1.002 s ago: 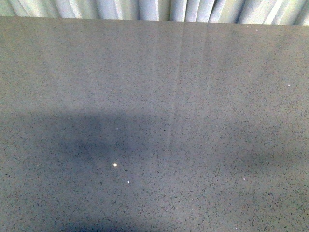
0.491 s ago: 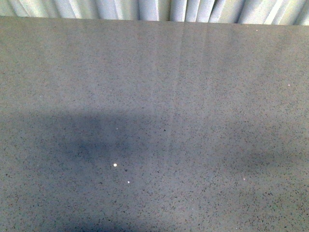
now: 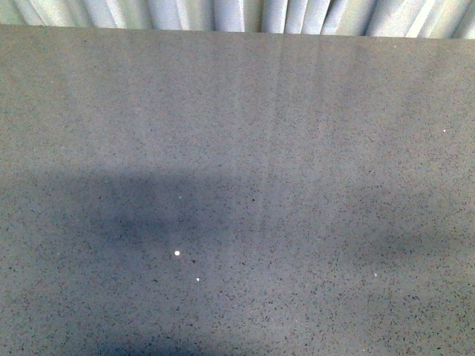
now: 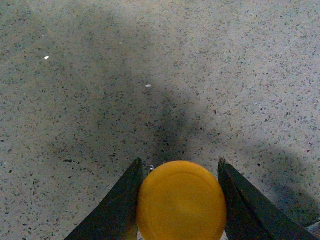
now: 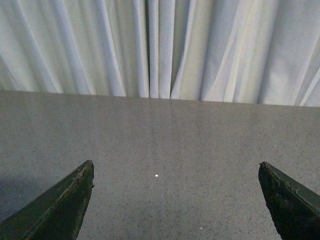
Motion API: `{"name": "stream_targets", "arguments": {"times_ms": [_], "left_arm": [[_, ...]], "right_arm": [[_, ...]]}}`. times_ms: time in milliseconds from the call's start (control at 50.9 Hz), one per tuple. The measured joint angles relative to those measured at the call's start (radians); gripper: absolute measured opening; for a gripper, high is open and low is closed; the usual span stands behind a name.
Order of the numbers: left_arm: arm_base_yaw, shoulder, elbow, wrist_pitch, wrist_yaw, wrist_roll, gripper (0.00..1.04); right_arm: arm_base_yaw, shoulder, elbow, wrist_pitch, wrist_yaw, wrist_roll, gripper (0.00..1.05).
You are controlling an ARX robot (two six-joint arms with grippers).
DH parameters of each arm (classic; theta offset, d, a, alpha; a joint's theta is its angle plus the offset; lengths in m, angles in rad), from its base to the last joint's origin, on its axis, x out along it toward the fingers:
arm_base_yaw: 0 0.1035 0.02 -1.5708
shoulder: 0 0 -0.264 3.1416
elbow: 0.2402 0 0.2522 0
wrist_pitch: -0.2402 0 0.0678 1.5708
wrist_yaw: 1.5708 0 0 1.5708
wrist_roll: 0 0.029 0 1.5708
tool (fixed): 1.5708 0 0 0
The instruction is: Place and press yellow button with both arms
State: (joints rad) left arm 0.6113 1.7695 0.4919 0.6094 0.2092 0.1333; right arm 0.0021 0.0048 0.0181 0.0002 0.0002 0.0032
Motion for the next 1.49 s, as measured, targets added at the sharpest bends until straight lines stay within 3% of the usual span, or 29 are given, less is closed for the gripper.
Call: {"name": "stream_targets", "arguments": {"times_ms": [471, 668, 786, 962, 1061, 1218, 1493], "left_arm": [[0.013, -0.100, 0.023, -0.080, 0.035, 0.000, 0.35], [-0.048, -0.250, 0.071, -0.159, 0.047, -0.022, 0.35], [-0.220, -0.356, 0.074, -0.201, 0.023, -0.068, 0.35], [-0.604, -0.349, -0.005, -0.148, -0.106, -0.174, 0.35], [-0.769, -0.291, -0.024, -0.096, -0.157, -0.225, 0.35], [-0.899, -0.203, -0.033, -0.034, -0.196, -0.277, 0.35], [-0.982, -0.049, -0.064, 0.054, -0.249, -0.315, 0.35]], "right_arm": [[0.000, 0.000, 0.000, 0.000, 0.000, 0.000, 0.96], [0.000, 0.000, 0.000, 0.000, 0.000, 0.000, 0.96], [0.000, 0.000, 0.000, 0.000, 0.000, 0.000, 0.96], [0.000, 0.000, 0.000, 0.000, 0.000, 0.000, 0.96], [0.000, 0.000, 0.000, 0.000, 0.000, 0.000, 0.96], [0.000, 0.000, 0.000, 0.000, 0.000, 0.000, 0.96], [0.000, 0.000, 0.000, 0.000, 0.000, 0.000, 0.96]]}}
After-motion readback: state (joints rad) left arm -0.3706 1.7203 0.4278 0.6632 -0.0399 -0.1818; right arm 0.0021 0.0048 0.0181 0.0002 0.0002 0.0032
